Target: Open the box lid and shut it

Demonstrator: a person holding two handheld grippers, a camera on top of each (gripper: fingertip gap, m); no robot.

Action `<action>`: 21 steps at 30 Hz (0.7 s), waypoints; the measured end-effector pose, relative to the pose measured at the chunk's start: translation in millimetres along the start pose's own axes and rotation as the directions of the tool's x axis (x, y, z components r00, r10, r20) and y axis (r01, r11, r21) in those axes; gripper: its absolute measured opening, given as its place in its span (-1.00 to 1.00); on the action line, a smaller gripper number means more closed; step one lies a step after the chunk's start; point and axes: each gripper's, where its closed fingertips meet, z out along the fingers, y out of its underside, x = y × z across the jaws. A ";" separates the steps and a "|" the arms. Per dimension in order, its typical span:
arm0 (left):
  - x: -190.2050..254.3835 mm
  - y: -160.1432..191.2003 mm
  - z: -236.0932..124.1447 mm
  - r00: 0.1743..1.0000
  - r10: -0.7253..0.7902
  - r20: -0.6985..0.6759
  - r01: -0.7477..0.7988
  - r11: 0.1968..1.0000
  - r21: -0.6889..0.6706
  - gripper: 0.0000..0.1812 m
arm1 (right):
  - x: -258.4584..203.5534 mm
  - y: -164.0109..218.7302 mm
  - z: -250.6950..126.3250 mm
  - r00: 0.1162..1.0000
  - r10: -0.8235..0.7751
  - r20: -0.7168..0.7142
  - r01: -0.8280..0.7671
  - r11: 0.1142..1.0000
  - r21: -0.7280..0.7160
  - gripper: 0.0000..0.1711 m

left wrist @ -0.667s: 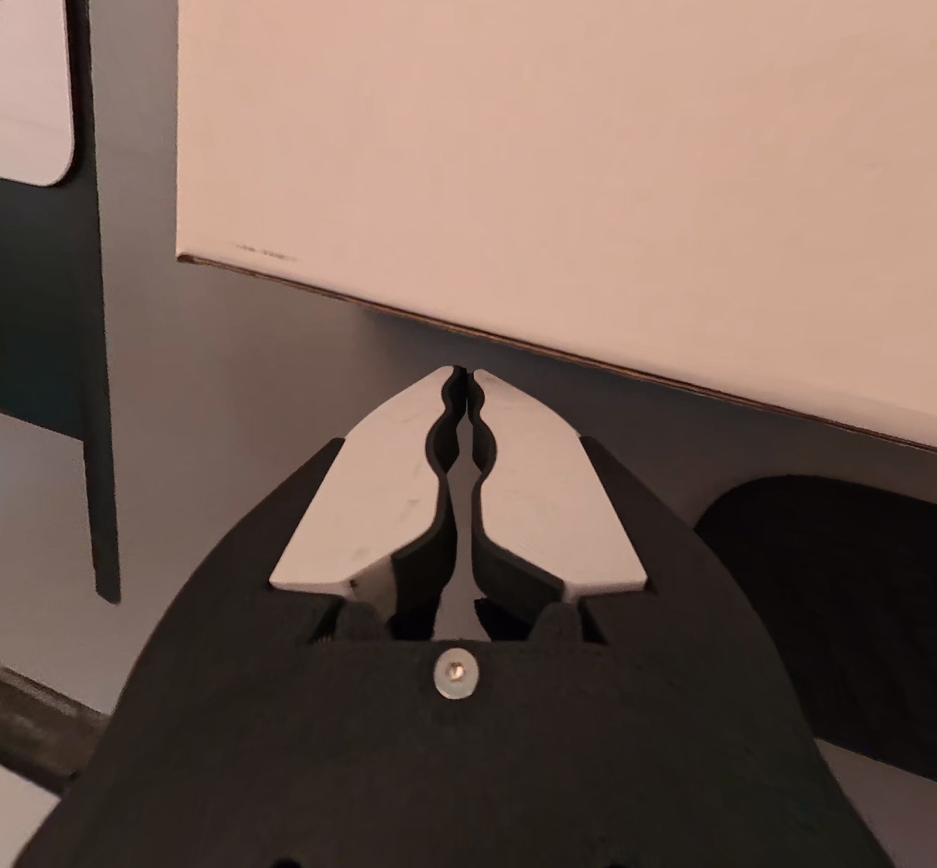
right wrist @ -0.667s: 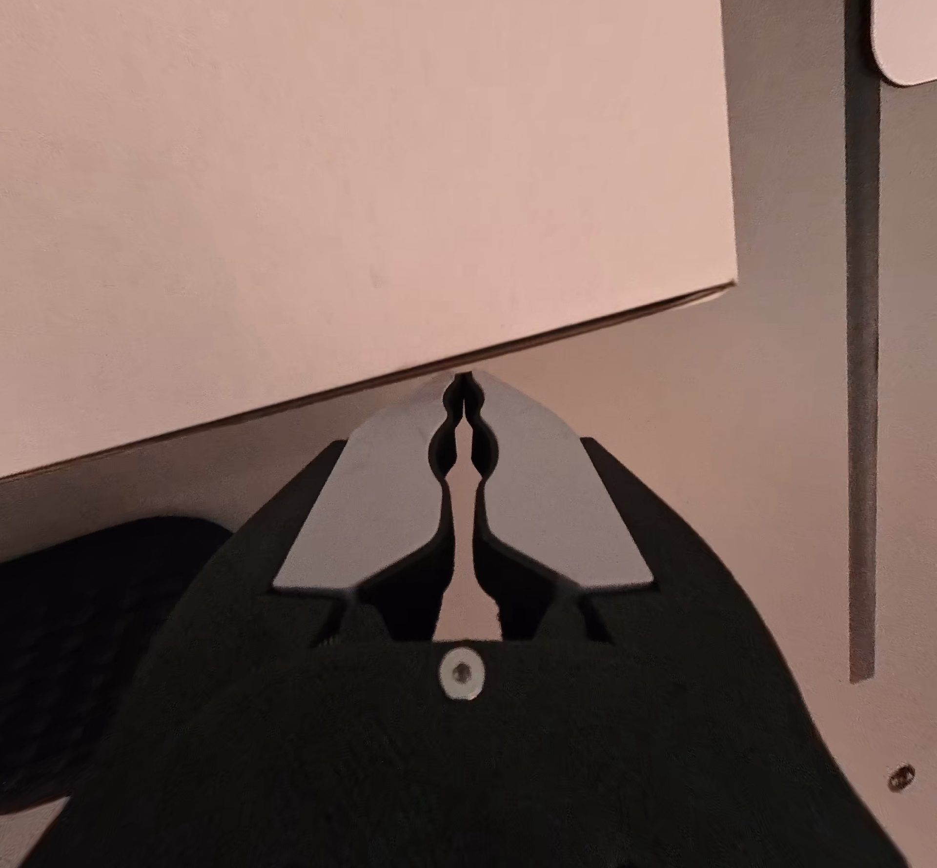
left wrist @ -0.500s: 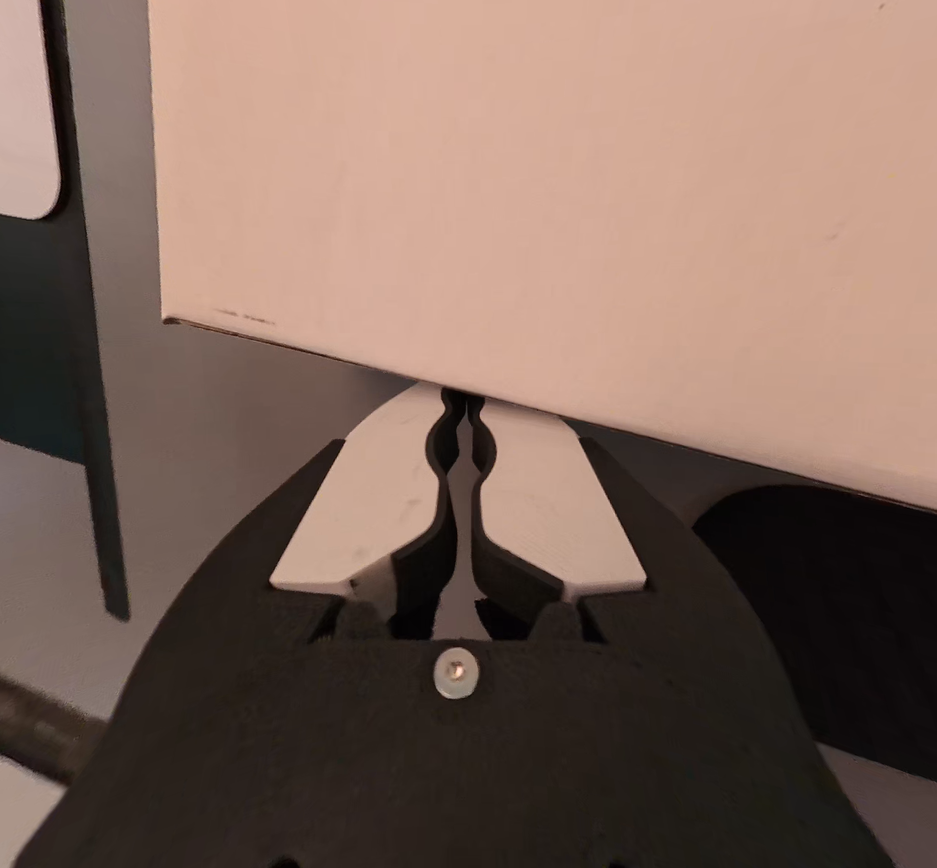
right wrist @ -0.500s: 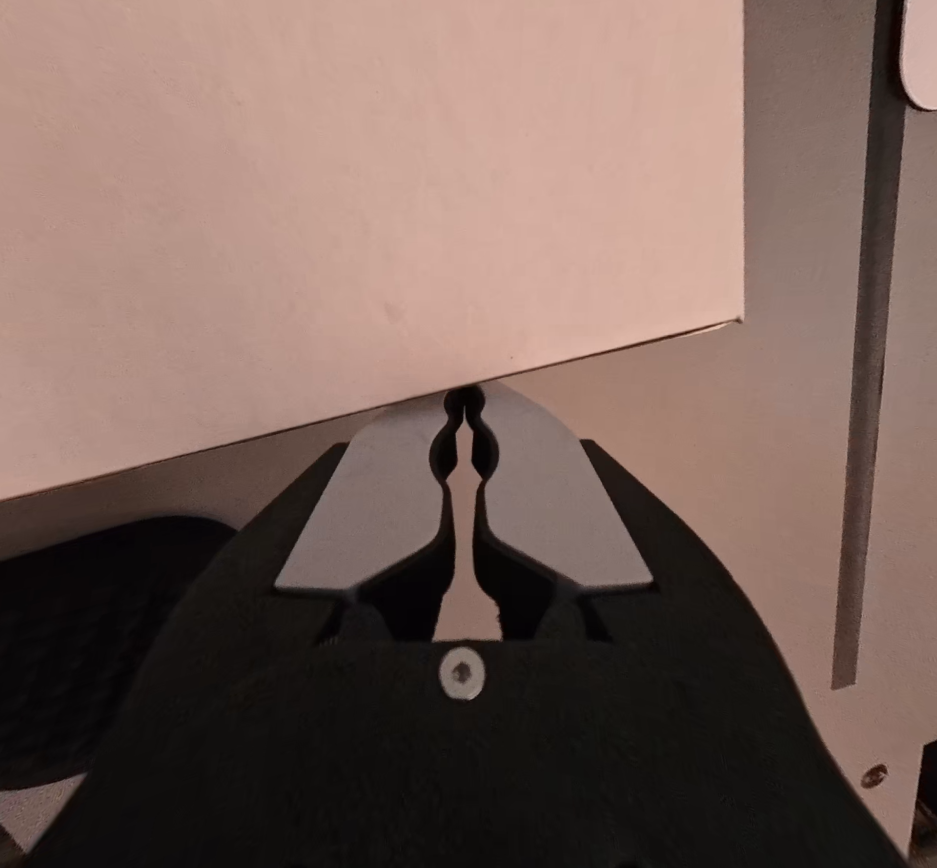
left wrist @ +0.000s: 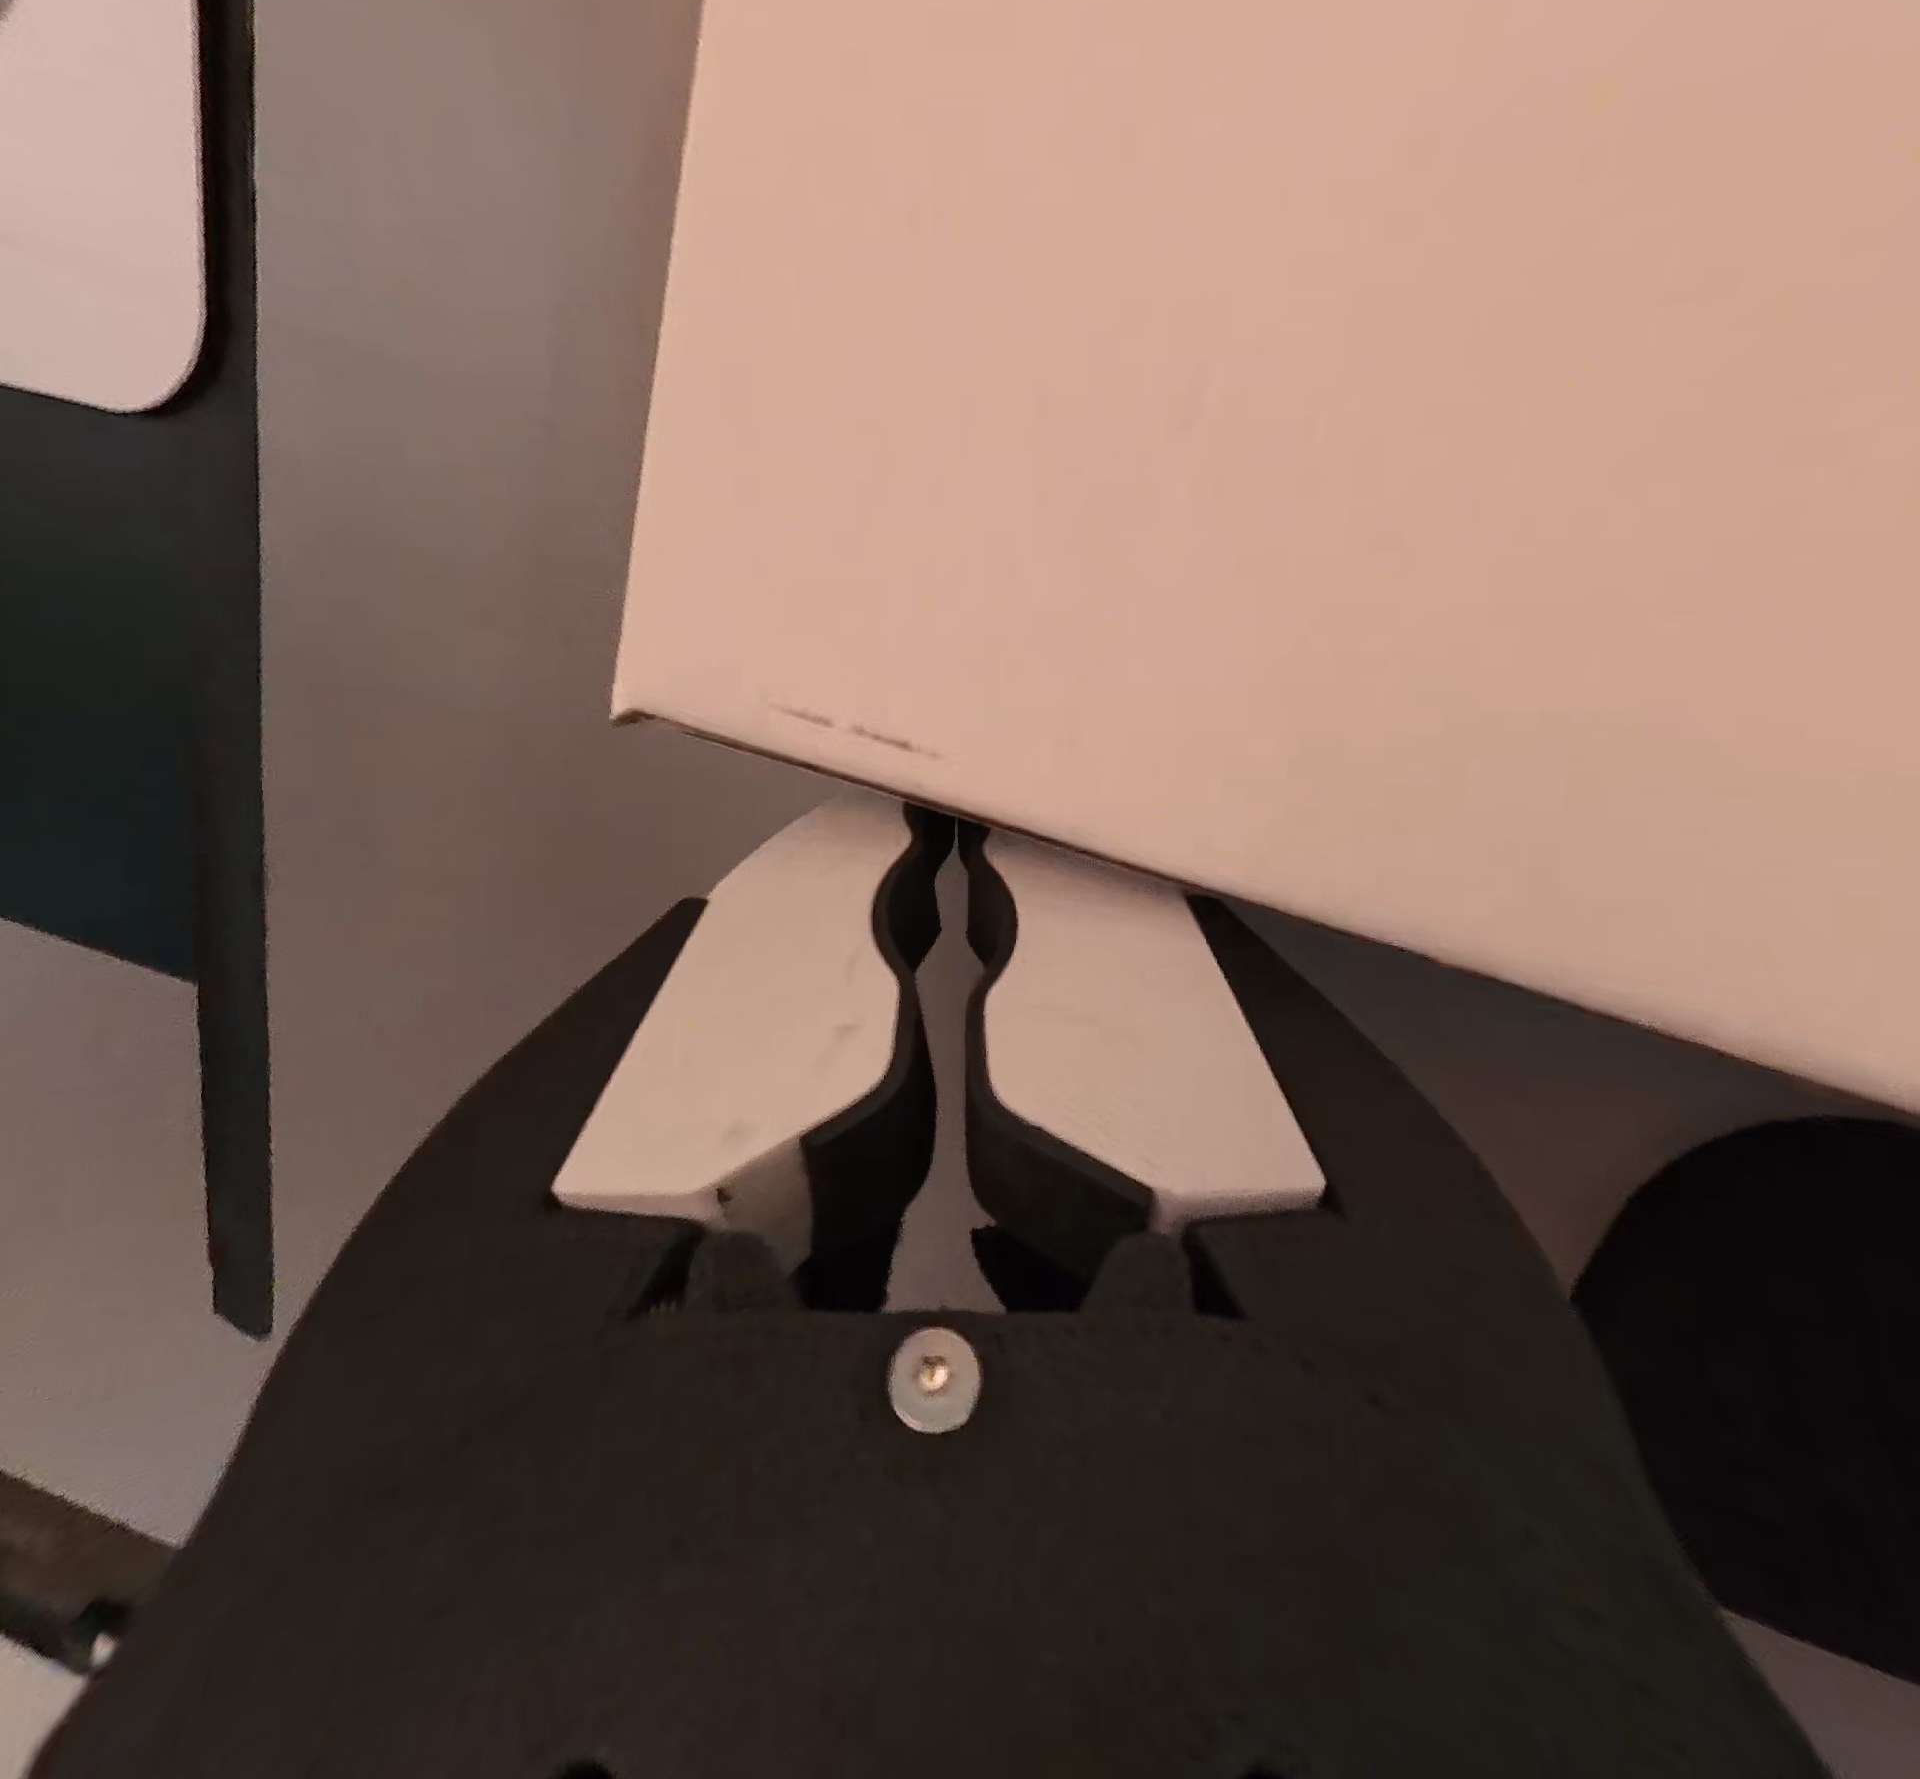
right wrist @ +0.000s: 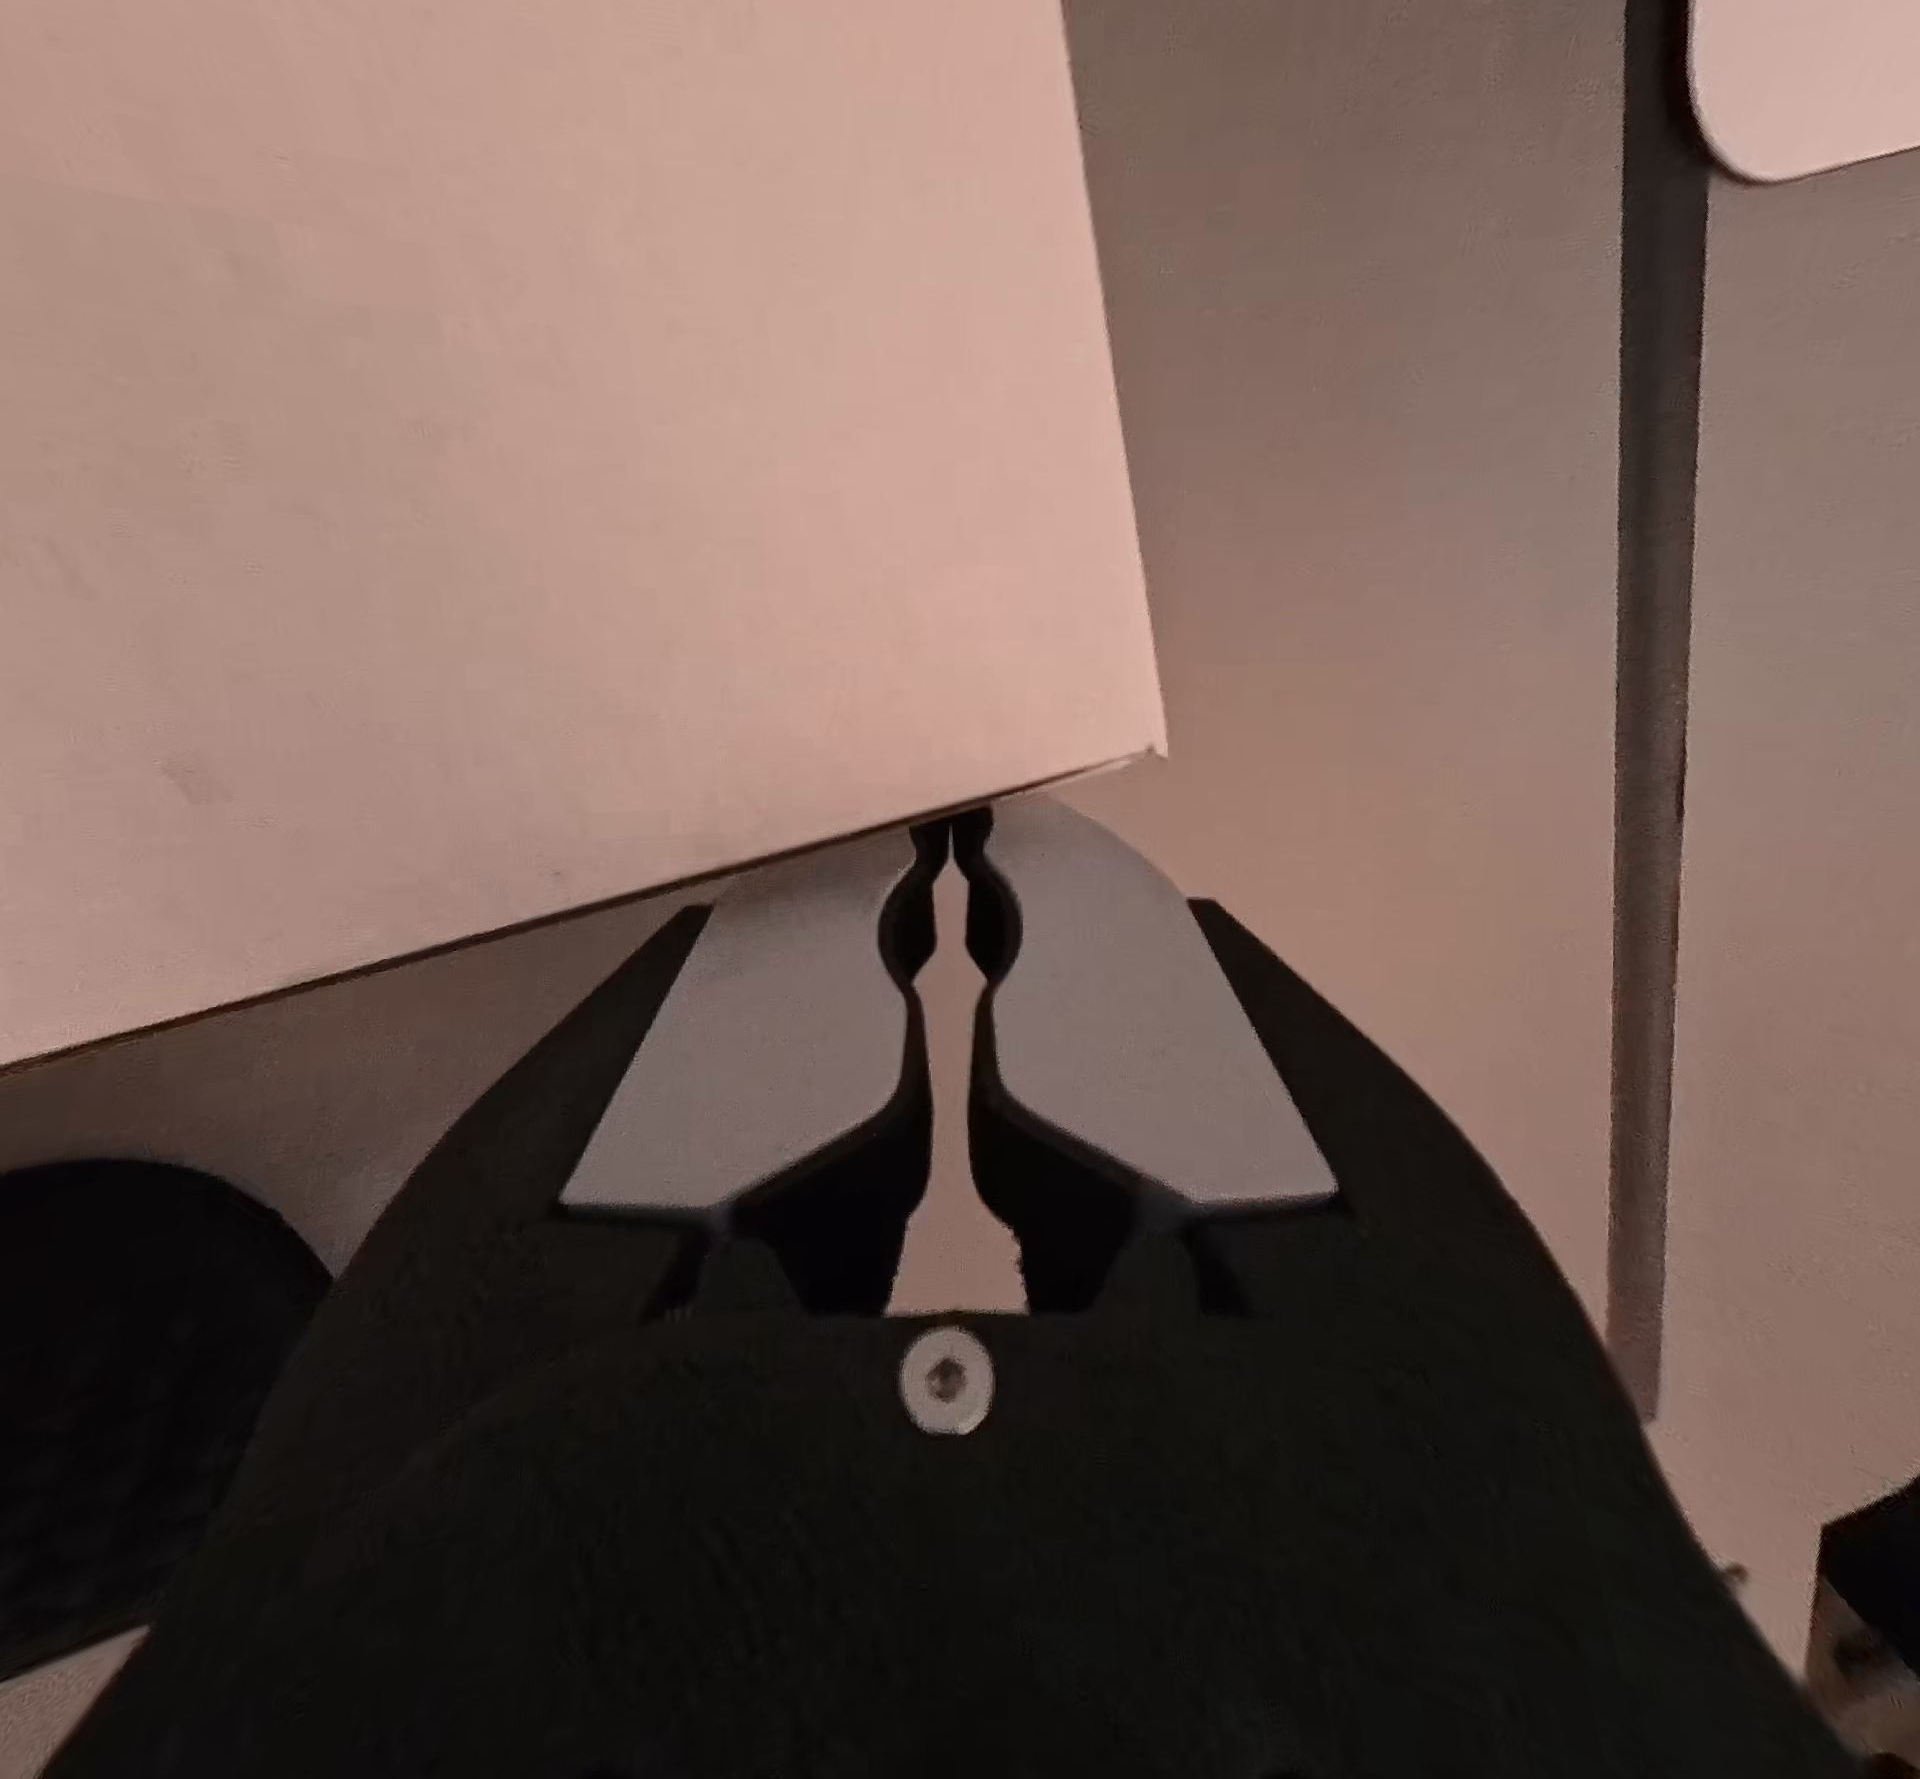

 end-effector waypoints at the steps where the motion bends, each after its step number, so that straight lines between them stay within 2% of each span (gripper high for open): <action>1: 0.2 -1.1 0.1 1.000 -0.005 -0.003 0.005 1.000 -0.013 -1.00 | -0.2 -0.7 -0.2 1.000 -0.006 0.000 0.006 1.000 -0.003 -1.00; 7: -0.5 1.8 -0.7 0.999 0.053 -0.005 -0.054 0.998 -0.042 -1.00 | 2.5 0.8 -0.2 0.999 -0.018 0.029 0.019 1.000 -0.021 -1.00; 9: -18.5 7.4 1.0 1.000 0.006 0.028 -0.005 0.999 -0.043 -1.00 | 17.5 1.2 -0.6 1.000 0.005 -0.016 -0.005 1.000 -0.018 -0.99; 12: -29.3 -1.0 3.9 0.994 -0.104 -0.023 0.104 0.994 0.021 -1.00 | 24.6 -4.8 4.7 1.000 0.010 -0.024 -0.011 1.000 -0.018 -0.99; 17: -32.0 -5.5 5.7 0.997 -0.042 0.058 0.043 0.999 -0.029 -1.00 | 24.2 -3.6 6.4 0.994 -0.080 -0.072 0.070 0.988 -0.141 -1.00; 21: -28.7 -2.2 3.9 0.994 -0.081 0.071 0.083 0.996 -0.023 -1.00 | 25.3 -6.3 7.4 0.996 0.037 -0.078 -0.040 0.998 -0.038 -0.99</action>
